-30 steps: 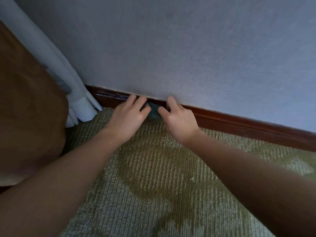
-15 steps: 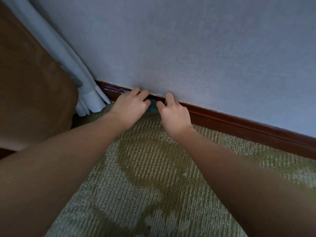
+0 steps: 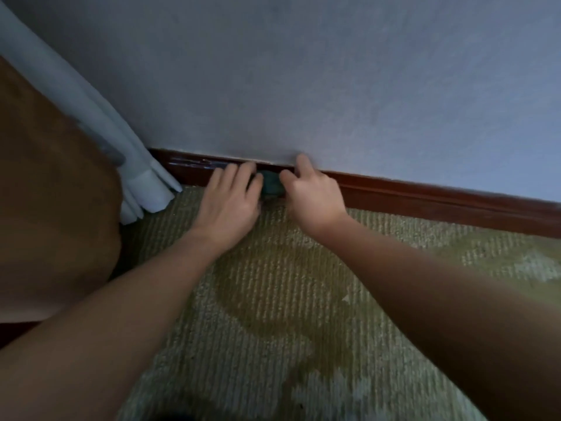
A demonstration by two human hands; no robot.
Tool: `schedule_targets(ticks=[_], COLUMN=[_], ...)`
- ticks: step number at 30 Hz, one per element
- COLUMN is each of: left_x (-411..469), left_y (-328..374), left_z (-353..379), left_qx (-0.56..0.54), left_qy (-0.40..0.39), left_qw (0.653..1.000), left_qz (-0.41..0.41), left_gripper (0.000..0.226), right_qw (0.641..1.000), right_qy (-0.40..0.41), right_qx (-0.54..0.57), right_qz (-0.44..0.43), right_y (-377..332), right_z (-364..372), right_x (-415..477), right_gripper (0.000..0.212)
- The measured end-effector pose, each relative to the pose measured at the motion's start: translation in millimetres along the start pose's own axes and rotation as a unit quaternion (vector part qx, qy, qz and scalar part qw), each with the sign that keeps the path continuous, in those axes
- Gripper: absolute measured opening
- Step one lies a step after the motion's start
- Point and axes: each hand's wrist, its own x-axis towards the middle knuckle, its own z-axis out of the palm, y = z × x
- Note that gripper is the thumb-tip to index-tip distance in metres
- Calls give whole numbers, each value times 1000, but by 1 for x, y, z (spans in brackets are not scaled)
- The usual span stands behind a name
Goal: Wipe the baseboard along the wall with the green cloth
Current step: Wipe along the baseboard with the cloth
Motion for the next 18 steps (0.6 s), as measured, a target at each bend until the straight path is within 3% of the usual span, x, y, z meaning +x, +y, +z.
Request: schedule_targets(ticks=[6, 13, 18], left_x=[2, -3, 7], left_y=[-16, -38, -20], left_z=[5, 9, 19], left_qx=[-72, -134, -188], left_qy=[69, 96, 98], left_qw=[995, 986, 977], left_qz=[-12, 17, 39], left_gripper=[21, 25, 21], right_qw=[998, 999, 994], right_qy=[39, 37, 85], right_qx=[26, 24, 67], right_qz=[49, 3, 12], right_y=[-7, -11, 7], right_z=[10, 9, 12], right_x=[2, 12, -6], right_gripper=[15, 15, 18])
